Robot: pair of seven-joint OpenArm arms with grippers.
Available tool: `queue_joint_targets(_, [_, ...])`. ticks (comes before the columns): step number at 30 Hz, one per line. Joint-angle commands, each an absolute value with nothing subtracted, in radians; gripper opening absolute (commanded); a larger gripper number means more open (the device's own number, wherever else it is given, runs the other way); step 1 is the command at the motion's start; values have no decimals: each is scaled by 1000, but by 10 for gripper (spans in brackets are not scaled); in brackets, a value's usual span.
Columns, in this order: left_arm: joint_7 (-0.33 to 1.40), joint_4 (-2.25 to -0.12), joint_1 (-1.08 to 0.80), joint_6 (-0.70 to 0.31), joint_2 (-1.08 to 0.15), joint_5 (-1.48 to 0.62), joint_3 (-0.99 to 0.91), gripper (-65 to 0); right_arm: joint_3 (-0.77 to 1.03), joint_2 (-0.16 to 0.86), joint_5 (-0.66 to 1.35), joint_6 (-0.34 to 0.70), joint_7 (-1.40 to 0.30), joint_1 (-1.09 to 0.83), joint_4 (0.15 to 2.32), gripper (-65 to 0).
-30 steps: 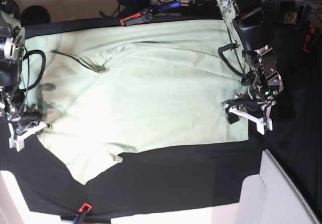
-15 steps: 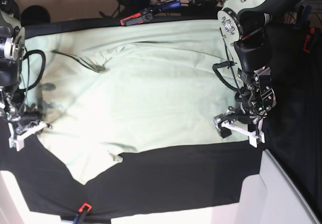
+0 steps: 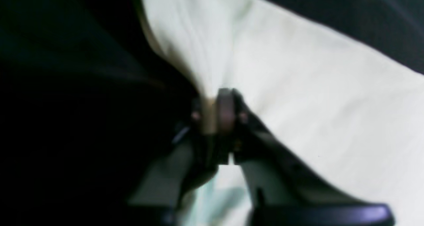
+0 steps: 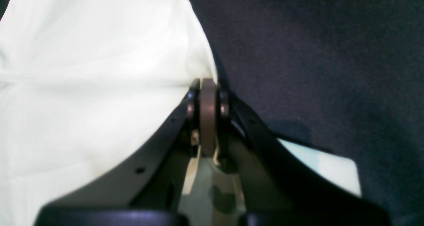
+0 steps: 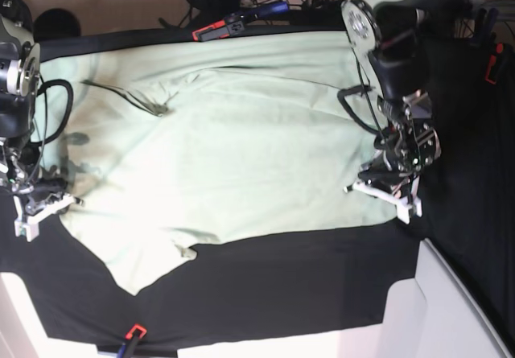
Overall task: Fold the T-shirt properly
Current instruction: 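Lift the side edges with both grippers and pull them toward the arm bases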
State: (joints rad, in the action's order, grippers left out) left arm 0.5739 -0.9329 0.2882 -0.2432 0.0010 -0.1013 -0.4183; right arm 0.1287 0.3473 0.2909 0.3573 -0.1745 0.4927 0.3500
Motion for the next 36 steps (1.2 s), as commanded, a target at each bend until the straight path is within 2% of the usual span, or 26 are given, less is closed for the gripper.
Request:
queue_joint_targets(1, [561,-987,305,-249,1,-102,-415,-650,134,364,300,363,-151,524,367,-649])
queue_joint_targets(5, [564,-1115,246,-251,12,-104,-412,-650,139,360,300,363,-156,509,450,-649])
queue_joint_targets(8, [564,-1202,194,-251,18,-101,-335,-650,140,360,300,363,-157,490,509,-649])
queue_joint_targets(12, [564,-1310,128,-248,16,-101,-260,-650,142,360,303,363,-196,490,518,-649])
queue_joint_targets(20, [565,-1452,30,-248,19,-101,-232,-650,142,360,303,364,-203,475,519,-649])
queue_joint_targets(25, [565,-1500,-7,-248,18,-101,-234,-650,147,360,305,426,-203,475,519,-650])
queue_joint_targets(36, [565,-1563,-73,-248,18,-101,-232,-650,205,358,305,433,-203,420,561,-650])
